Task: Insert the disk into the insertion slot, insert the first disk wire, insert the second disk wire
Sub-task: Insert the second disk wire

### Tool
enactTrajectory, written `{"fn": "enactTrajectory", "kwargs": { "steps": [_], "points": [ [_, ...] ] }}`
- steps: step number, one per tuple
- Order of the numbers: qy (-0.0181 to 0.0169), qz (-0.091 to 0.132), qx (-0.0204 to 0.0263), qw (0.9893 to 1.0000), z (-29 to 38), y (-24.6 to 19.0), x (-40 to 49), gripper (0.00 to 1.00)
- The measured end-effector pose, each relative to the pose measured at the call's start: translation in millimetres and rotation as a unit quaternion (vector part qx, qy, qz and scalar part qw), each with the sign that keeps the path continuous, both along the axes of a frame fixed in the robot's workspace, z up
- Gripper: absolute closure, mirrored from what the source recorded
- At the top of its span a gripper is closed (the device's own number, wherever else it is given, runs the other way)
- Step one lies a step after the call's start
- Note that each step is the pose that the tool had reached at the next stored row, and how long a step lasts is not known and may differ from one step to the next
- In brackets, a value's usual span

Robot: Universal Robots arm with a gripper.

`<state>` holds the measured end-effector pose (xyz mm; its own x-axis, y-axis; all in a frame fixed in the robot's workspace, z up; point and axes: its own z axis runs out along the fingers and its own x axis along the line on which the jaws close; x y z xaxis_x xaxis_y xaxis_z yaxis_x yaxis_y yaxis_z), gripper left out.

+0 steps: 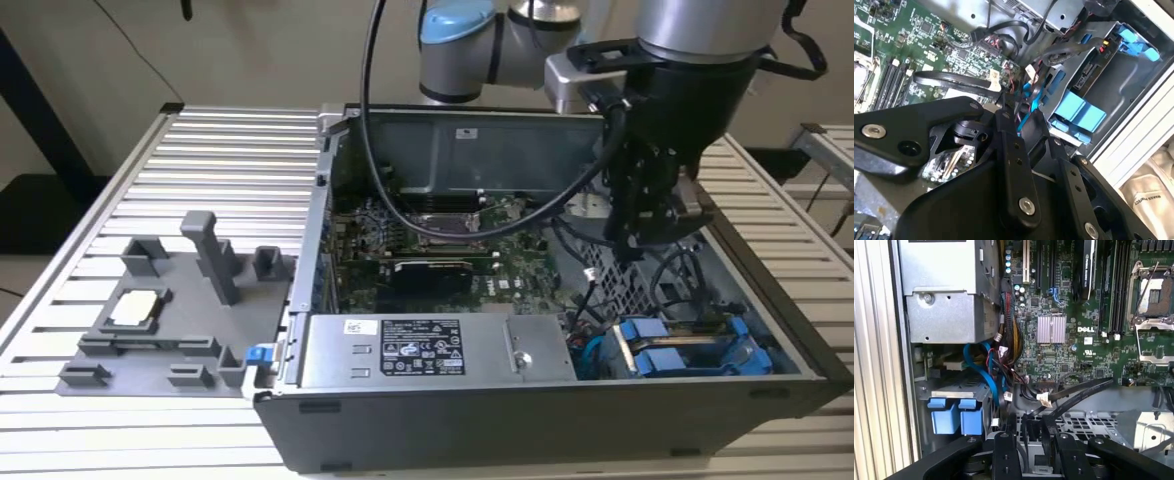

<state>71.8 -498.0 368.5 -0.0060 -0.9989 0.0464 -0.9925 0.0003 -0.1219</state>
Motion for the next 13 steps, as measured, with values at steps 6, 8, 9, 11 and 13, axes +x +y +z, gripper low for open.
{"fn": "enactTrajectory", "kwargs": {
  "steps": [6, 8, 9, 11, 13],
  "points": [
    [-0.0213, 0.002, -0.0094, 0.9997, -2.7, 1.1, -8.7, 0.66],
    [-0.0252, 0.003, -0.0179, 0.9995, -3.0, 1.9, -10.9, 0.66],
    [-0.0265, 0.003, -0.0224, 0.9994, -3.1, 2.2, -12.1, 0.66],
    [-0.0285, 0.004, -0.0308, 0.9991, -3.3, 2.5, -14.6, 0.66],
    [-0.0337, 0.004, -0.0325, 0.9989, -3.5, 3.1, -19.3, 0.66]
  ]
}}
